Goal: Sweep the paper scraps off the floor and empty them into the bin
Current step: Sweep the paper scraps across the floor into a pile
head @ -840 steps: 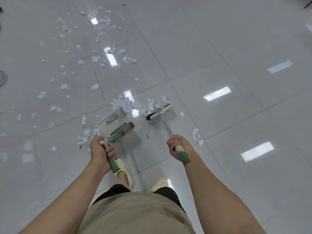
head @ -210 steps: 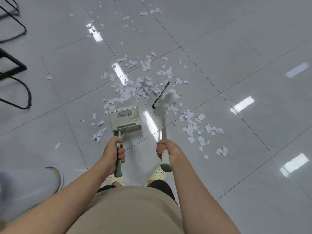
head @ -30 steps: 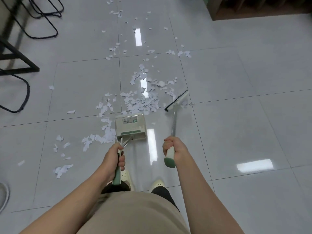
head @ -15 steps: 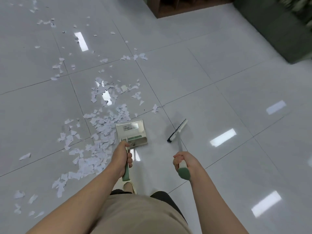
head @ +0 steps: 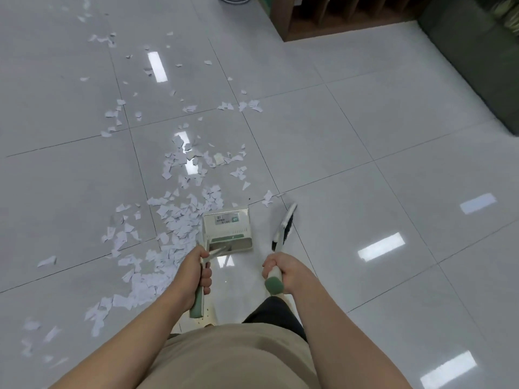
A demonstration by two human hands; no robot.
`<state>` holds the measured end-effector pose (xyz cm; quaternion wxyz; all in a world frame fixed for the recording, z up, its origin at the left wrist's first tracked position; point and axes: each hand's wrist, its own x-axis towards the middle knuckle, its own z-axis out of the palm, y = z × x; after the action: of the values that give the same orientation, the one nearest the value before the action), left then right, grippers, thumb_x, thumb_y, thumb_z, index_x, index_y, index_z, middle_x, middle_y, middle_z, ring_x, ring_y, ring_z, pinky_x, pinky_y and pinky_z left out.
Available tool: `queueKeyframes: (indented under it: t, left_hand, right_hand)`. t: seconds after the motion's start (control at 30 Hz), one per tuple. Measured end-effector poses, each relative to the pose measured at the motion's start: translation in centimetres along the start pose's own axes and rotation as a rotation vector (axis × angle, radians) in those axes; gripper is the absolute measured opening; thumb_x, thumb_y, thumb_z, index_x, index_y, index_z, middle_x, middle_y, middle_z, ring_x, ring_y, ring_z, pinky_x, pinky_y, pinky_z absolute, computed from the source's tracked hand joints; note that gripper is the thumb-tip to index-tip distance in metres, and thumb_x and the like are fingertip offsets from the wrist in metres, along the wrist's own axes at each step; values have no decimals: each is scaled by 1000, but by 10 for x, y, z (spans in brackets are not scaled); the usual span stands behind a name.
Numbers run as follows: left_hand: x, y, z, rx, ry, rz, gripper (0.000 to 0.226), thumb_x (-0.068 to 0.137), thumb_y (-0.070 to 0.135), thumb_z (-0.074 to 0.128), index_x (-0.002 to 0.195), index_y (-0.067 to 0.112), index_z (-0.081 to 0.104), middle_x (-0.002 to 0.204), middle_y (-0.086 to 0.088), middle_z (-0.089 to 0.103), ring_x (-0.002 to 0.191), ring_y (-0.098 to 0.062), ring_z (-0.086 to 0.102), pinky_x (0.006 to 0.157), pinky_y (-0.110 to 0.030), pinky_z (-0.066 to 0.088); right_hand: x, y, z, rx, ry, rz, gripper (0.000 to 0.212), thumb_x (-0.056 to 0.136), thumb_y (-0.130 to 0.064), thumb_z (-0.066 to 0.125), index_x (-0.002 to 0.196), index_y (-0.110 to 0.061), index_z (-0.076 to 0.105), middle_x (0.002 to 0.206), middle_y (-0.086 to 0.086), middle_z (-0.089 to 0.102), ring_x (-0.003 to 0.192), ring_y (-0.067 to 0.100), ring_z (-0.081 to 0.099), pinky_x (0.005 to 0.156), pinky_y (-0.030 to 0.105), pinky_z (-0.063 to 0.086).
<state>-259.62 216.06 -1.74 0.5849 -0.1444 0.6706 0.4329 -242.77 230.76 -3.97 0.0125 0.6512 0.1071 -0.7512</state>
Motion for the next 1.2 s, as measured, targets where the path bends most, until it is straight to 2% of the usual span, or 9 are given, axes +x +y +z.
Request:
queueKeyframes:
  t: [0.1, 0.2, 0.27, 0.47, 0.6, 0.8, 0.97, 1.1, 1.2]
  left_hand:
    - [2, 4, 7, -37, 56, 11, 22, 90, 27, 43, 72, 18, 37, 56, 2, 24, 45, -14, 19, 45, -25, 23]
    - [2, 11, 31, -128, 123, 34, 22, 90, 26, 42, 70, 18, 37, 54, 3, 23, 43, -14, 18, 43, -24, 23]
    - [4, 19, 52, -183, 162, 54, 21, 91, 26, 41, 71, 19, 36, 53, 3, 22, 42, -13, 19, 43, -25, 23]
    - [14, 37, 117, -305, 270, 120, 22, 91, 26, 38, 71, 21, 33, 49, 6, 22, 40, -12, 19, 42, -23, 23]
    - [20, 42, 144, -421, 333, 142, 22, 91, 26, 37, 71, 21, 34, 47, 8, 22, 37, -10, 18, 39, -20, 21]
    - [22, 27, 161, -677, 437, 157, 19, 90, 29, 38, 74, 19, 38, 46, 9, 24, 35, -10, 19, 37, -18, 21]
    - [11, 5, 154, -744, 517, 163, 20, 90, 28, 38, 73, 19, 37, 46, 9, 25, 35, -10, 19, 38, -19, 21]
    - [-12, -33, 139, -887, 579, 159, 20, 91, 26, 39, 72, 20, 37, 45, 8, 25, 35, -10, 19, 37, -18, 21]
    - [-32, -74, 132, -1007, 615, 155, 20, 91, 24, 39, 72, 20, 36, 45, 8, 25, 34, -9, 19, 36, -18, 21]
  right_hand:
    - [24, -40, 6, -200, -61, 36, 16, 83, 9, 47, 82, -7, 50, 49, 6, 45, 34, 13, 43, 31, 21, 36]
    - [41, -96, -8, -274, -135, 48, 29, 85, 6, 49, 61, -10, 45, 44, 2, 40, 32, 11, 36, 30, 21, 32]
    - [46, -130, -17, -309, -165, 34, 36, 85, 5, 49, 55, -13, 41, 43, 0, 36, 31, 10, 33, 31, 20, 30]
    - [29, -170, -26, -448, -166, 10, 15, 81, 7, 51, 77, -7, 50, 50, 3, 41, 36, 11, 36, 36, 19, 34]
    - [3, -167, -34, -483, -242, 14, 17, 80, 6, 50, 70, -7, 48, 52, 8, 41, 38, 15, 37, 37, 22, 37]
    - [-2, -217, -62, -514, -273, 102, 21, 81, 8, 53, 72, -10, 47, 59, 3, 38, 39, 10, 36, 34, 21, 36]
    - [-2, -196, -44, -753, -321, 177, 22, 79, 8, 54, 75, -12, 46, 57, 1, 39, 40, 8, 34, 35, 19, 34]
    - [-7, -155, -14, -976, -349, 197, 24, 78, 7, 55, 96, -6, 48, 56, 2, 42, 41, 9, 36, 36, 19, 37]
    - [-14, -120, 6, -1107, -381, 242, 28, 79, 4, 57, 103, -6, 47, 57, 2, 46, 42, 8, 39, 37, 19, 39]
